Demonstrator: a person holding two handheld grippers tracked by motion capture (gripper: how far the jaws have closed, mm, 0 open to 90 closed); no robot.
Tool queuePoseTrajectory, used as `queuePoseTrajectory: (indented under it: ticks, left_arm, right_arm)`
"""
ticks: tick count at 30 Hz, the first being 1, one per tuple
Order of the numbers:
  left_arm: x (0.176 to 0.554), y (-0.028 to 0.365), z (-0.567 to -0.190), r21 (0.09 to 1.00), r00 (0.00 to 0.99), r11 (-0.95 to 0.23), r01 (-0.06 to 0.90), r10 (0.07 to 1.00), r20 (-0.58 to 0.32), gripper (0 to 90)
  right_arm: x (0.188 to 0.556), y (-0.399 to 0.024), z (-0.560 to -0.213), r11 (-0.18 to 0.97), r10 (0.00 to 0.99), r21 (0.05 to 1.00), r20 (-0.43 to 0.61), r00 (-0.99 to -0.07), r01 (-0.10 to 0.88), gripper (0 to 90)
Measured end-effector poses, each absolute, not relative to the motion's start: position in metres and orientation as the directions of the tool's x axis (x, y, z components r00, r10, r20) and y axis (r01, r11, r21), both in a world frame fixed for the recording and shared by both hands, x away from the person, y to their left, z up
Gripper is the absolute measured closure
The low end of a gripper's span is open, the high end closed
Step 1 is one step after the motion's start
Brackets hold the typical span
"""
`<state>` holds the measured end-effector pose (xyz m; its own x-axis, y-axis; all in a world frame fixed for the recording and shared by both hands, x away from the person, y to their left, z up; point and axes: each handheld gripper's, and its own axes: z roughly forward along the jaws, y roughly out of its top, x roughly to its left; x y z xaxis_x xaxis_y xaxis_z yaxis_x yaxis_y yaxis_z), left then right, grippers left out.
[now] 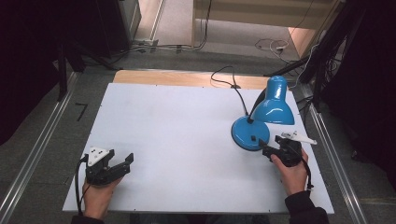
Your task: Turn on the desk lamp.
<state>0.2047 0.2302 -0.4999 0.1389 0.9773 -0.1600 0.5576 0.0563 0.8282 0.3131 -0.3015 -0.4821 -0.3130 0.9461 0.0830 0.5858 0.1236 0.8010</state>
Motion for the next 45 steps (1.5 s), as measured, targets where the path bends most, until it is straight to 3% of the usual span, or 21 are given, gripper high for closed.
queuePoseTrajectory:
  ticks: [13,14,16,17,18,19,20,21,22,25,28,45]
  left_arm:
    - [0.205,0.230,-0.500,0.828,0.140,0.056,0.558,0.977,-0.160,26.6]
    - [0.205,0.230,-0.500,0.828,0.140,0.056,0.558,0.977,-0.160,26.7]
    - [0.205,0.230,-0.500,0.828,0.139,0.056,0.558,0.977,-0.160,26.7]
    - [0.205,0.230,-0.500,0.827,0.140,0.054,0.559,0.977,-0.159,26.6]
    - [0.205,0.230,-0.500,0.827,0.140,0.054,0.559,0.977,-0.158,26.6]
    - [0.205,0.230,-0.500,0.828,0.140,0.054,0.559,0.977,-0.159,26.7]
    - [0.205,0.230,-0.500,0.828,0.140,0.054,0.559,0.977,-0.158,26.7]
    - [0.205,0.230,-0.500,0.828,0.141,0.055,0.558,0.977,-0.159,26.7]
    - [0.205,0.230,-0.500,0.828,0.140,0.055,0.558,0.977,-0.160,26.7]
    - [0.205,0.230,-0.500,0.828,0.141,0.055,0.559,0.977,-0.160,26.7]
    - [0.205,0.230,-0.500,0.828,0.141,0.055,0.559,0.977,-0.160,26.7]
    - [0.205,0.231,-0.500,0.827,0.140,0.055,0.560,0.977,-0.160,26.9]
  right_arm:
    - [0.318,-0.293,-0.481,0.129,0.939,0.808,0.087,-0.333,0.575,35.1]
    - [0.318,-0.292,-0.481,0.127,0.939,0.819,0.083,-0.334,0.560,42.3]
    - [0.318,-0.292,-0.480,0.125,0.938,0.821,0.085,-0.336,0.557,46.6]
    - [0.319,-0.292,-0.481,0.126,0.936,0.823,0.085,-0.341,0.553,56.1]
    - [0.319,-0.292,-0.481,0.126,0.936,0.823,0.085,-0.341,0.553,56.1]
    - [0.321,-0.292,-0.481,0.130,0.932,0.818,0.092,-0.351,0.560,64.9]
    - [0.321,-0.292,-0.481,0.130,0.932,0.818,0.092,-0.351,0.560,64.9]
    - [0.322,-0.290,-0.482,0.134,0.932,0.814,0.091,-0.351,0.565,72.7]
    - [0.322,-0.290,-0.482,0.134,0.932,0.814,0.091,-0.351,0.565,72.7]
    - [0.324,-0.289,-0.482,0.139,0.927,0.818,0.090,-0.364,0.558,84.1]
    - [0.325,-0.288,-0.481,0.141,0.924,0.823,0.090,-0.372,0.551,87.4]
    - [0.332,-0.278,-0.490,0.172,0.917,0.806,0.079,-0.392,0.566,87.6]
